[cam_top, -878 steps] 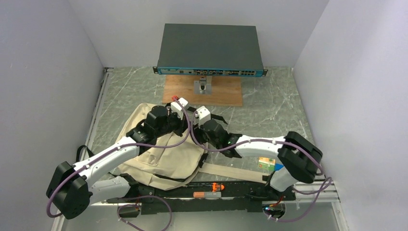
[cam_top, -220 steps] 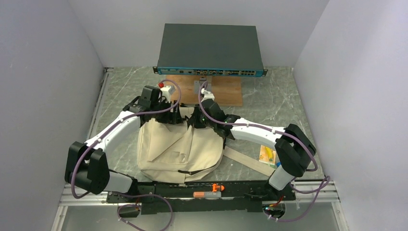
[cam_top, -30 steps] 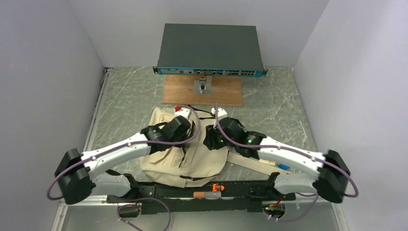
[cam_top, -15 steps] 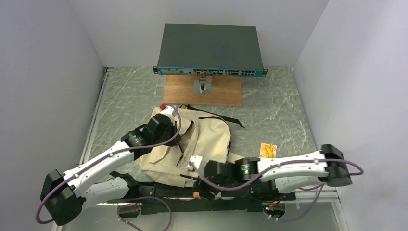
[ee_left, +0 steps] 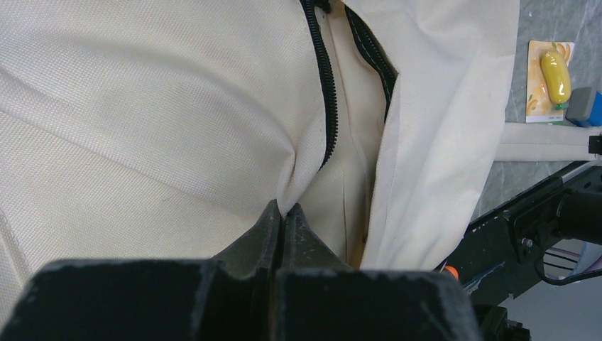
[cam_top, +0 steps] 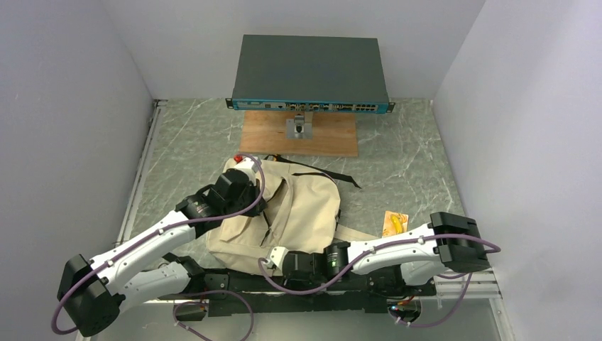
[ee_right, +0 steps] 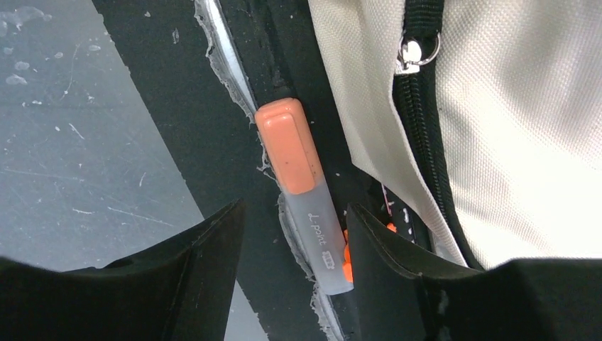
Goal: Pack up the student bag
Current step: Pick up the stationery from the center of the board.
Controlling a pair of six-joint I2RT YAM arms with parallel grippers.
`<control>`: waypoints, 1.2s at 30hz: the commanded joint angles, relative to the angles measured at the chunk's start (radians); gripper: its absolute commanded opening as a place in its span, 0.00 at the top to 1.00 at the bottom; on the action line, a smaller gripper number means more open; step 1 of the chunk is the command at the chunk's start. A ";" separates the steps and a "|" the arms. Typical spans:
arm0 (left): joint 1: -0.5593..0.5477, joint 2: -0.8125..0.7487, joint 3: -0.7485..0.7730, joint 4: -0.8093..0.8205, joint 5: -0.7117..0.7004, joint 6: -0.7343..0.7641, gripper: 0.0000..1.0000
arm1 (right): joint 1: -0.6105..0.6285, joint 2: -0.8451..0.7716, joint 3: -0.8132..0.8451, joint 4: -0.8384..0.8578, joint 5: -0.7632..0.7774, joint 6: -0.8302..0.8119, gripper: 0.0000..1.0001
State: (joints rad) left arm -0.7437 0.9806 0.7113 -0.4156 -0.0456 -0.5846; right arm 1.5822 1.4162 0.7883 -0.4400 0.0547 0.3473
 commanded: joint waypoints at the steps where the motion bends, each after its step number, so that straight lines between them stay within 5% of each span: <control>1: 0.001 -0.032 0.011 0.021 0.036 0.007 1.00 | 0.009 0.020 0.058 0.050 0.023 -0.028 0.44; 18: 0.003 -0.057 0.020 -0.013 0.051 0.009 1.00 | 0.010 0.152 0.097 0.089 0.029 -0.078 0.56; 24: 0.001 -0.063 0.029 -0.014 0.049 0.017 1.00 | 0.011 0.127 0.078 0.118 0.035 -0.071 0.81; 27: 0.001 -0.062 0.027 -0.002 0.048 0.019 1.00 | 0.010 0.081 0.066 0.131 0.088 -0.064 1.00; 36: 0.001 -0.085 0.003 0.057 0.013 -0.002 1.00 | -0.089 -0.288 0.023 0.205 0.188 -0.012 1.00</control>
State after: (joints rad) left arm -0.7425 0.9421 0.7113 -0.4286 -0.0410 -0.5831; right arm 1.5738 1.2835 0.8135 -0.3309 0.2008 0.2878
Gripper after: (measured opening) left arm 0.022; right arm 0.116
